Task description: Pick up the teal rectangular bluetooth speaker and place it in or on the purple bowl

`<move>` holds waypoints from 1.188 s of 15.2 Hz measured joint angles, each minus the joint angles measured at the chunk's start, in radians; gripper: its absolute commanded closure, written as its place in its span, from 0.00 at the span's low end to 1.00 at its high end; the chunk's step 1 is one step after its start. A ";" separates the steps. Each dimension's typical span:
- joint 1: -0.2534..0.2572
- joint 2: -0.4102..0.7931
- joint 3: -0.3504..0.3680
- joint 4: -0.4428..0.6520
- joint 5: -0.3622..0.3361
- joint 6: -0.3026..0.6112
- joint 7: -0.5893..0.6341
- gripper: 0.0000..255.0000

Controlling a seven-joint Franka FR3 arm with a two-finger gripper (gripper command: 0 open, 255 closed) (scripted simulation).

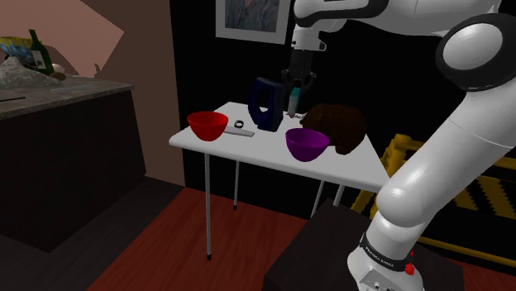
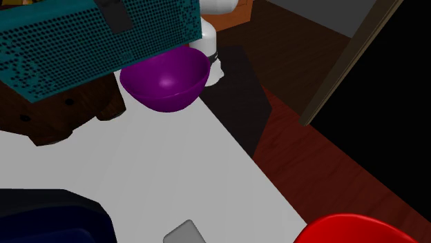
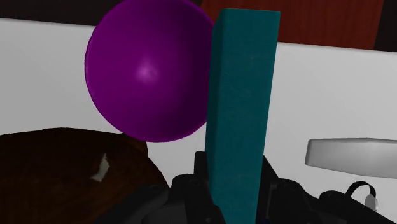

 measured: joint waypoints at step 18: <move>-0.002 -0.335 0.010 -0.401 -0.008 0.065 0.011 1.00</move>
